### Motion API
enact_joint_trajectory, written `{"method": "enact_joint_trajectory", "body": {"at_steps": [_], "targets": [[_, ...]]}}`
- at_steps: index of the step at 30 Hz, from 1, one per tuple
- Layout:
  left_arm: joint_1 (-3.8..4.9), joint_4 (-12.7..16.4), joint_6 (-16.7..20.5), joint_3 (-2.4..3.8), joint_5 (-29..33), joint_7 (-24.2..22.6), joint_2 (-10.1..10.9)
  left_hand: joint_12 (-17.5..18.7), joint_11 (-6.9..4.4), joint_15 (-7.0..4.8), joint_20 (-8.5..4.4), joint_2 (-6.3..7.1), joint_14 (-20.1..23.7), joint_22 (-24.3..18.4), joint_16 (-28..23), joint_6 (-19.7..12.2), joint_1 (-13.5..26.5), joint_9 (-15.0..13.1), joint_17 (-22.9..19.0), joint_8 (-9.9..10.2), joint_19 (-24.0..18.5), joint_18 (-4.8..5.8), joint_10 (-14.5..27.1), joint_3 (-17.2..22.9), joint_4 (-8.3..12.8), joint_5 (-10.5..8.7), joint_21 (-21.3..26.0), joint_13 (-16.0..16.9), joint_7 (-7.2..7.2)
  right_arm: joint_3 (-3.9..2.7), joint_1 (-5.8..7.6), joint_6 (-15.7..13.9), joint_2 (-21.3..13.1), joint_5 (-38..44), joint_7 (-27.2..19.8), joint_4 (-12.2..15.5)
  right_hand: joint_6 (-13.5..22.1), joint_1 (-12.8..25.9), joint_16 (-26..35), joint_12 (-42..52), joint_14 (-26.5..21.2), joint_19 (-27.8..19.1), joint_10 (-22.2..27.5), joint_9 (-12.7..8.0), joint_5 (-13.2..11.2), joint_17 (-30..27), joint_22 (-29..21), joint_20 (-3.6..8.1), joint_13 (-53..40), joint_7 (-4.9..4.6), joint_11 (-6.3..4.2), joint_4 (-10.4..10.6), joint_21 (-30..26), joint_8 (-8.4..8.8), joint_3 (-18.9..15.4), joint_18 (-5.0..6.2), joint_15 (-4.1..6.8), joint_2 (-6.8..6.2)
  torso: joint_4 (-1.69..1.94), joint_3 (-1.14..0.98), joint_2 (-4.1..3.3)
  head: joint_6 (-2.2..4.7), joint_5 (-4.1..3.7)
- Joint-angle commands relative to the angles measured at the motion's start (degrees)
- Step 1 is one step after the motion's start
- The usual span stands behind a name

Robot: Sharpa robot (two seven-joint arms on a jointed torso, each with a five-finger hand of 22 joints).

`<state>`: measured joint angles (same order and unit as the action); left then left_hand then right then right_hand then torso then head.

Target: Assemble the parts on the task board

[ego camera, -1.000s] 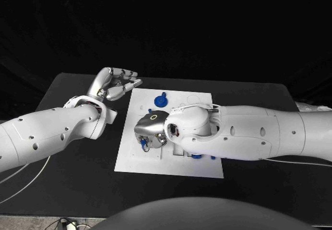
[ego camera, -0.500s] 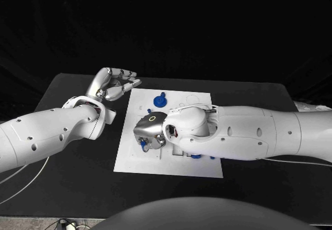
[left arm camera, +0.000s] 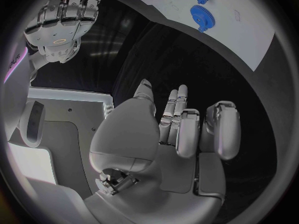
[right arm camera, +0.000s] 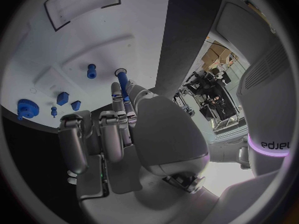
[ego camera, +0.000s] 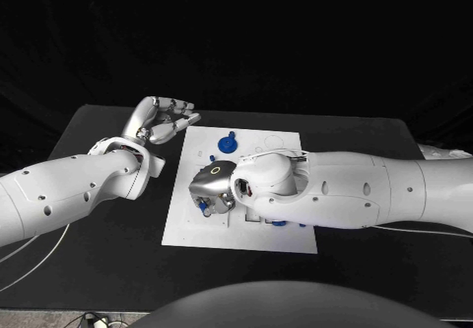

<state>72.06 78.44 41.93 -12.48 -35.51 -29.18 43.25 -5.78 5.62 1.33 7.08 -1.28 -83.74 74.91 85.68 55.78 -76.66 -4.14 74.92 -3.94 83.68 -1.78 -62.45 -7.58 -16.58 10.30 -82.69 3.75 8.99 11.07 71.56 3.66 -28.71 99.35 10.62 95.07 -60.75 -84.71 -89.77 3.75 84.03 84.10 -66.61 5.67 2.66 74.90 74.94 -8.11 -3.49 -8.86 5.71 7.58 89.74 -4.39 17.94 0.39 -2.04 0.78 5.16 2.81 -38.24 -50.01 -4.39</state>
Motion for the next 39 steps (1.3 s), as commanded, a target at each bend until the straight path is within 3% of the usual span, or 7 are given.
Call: {"method": "enact_joint_trajectory", "body": {"at_steps": [1, 28, 39], "targets": [[-0.01, 0.2, -0.6, 0.05, -0.2, -0.6, -0.1, -0.3, 0.0, 0.05, 0.12, -0.46, -4.6, 12.8, -0.3, 0.2, 0.1, 0.0, 10.1, 0.1, 2.1, 0.04, -0.3, -0.3, -0.1, 0.26, 0.1, -0.1, 0.02, 0.09, -0.2, 1.0, 0.1, 1.0, -0.5, -0.2, -0.1, 0.2, -0.2, -0.2, 6.0, 5.9, 0.5, 0.0, 0.2, 15.1, 15.1, -0.29, 0.0, 0.19, -0.05, 0.3, 0.3, -0.22, 0.1, -0.39, -0.07, -0.31, -0.04, 0.03, 0.03, 0.01, 0.01], [0.0, 0.2, -0.7, 0.05, -0.3, -0.5, 0.1, -0.3, 0.0, 0.05, 0.12, -0.46, -4.6, 12.8, -0.3, 0.2, 0.1, 0.0, 10.1, 0.1, 2.1, 0.04, -0.3, -0.3, -0.1, 0.26, 0.1, -0.1, 0.02, 0.11, -0.35, 2.7, -0.2, 2.0, -0.5, -0.3, -0.1, 0.1, -0.2, -0.2, 6.0, 5.9, 0.6, 0.0, 0.2, 15.1, 15.1, -0.25, 0.0, 0.26, -0.12, 0.2, 0.3, -0.16, 0.2, -0.39, 0.04, -0.31, -0.06, -0.08, -0.01, 0.01, 0.07], [0.0, 0.1, -0.7, 0.04, -0.3, -0.4, 0.0, -0.3, 0.0, 0.05, 0.12, -0.46, -4.6, 12.8, -0.3, 0.2, 0.1, 0.0, 10.1, 0.1, 2.1, 0.04, -0.3, -0.3, -0.1, 0.26, 0.1, -0.1, 0.02, 0.11, -0.42, 2.9, -0.4, 2.0, -0.6, -0.1, -0.1, 0.1, -0.2, -0.2, 6.0, 5.9, 0.6, 0.0, 0.2, 15.1, 15.1, -0.21, 0.0, 0.3, -0.15, 0.2, 0.3, -0.17, 0.2, -0.39, 0.11, -0.29, 0.0, -0.06, -0.04, 0.01, -0.39]]}}
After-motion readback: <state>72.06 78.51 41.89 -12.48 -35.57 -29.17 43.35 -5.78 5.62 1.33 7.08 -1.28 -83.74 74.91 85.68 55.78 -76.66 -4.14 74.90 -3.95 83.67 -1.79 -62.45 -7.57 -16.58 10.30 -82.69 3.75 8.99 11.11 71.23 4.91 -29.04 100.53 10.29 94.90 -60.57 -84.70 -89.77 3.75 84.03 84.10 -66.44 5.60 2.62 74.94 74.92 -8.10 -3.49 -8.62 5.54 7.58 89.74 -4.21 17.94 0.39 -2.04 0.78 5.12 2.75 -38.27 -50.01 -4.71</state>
